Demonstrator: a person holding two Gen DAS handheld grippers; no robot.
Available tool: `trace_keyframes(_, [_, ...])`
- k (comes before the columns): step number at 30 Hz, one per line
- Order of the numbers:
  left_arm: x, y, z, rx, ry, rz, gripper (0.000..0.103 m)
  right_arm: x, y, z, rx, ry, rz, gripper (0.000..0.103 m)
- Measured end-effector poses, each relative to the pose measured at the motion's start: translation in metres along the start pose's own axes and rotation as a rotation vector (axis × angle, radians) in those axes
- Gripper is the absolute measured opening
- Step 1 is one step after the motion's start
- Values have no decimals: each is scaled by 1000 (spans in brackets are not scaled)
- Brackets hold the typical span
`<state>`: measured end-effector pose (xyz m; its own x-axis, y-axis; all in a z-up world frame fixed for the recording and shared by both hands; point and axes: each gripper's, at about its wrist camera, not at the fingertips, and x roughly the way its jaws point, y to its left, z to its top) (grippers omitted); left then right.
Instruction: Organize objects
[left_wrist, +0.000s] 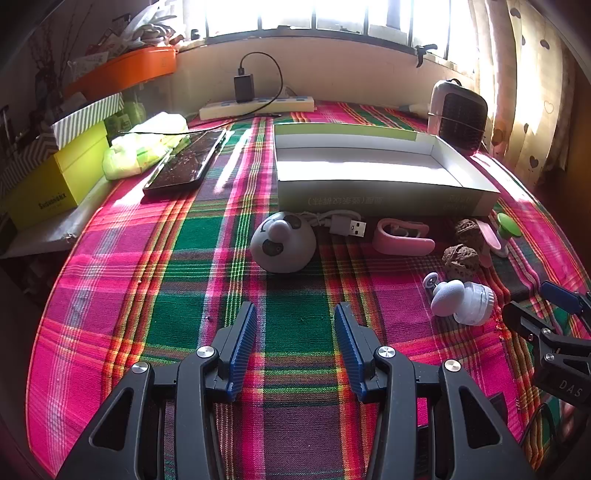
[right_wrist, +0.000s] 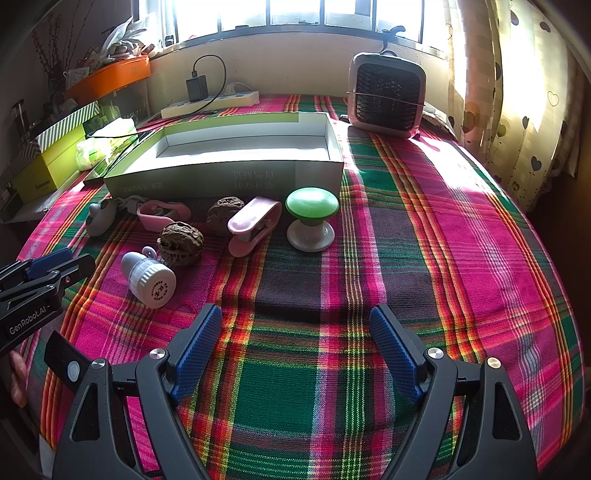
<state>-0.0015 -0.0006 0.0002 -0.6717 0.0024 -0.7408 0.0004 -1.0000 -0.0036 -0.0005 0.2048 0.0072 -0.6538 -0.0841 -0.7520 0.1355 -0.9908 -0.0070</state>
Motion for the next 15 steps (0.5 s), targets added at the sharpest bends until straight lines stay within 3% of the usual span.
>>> trace_keyframes(15, [-2,0,-2,12,-4,-12,42,-1,0,0,0,0,2,82])
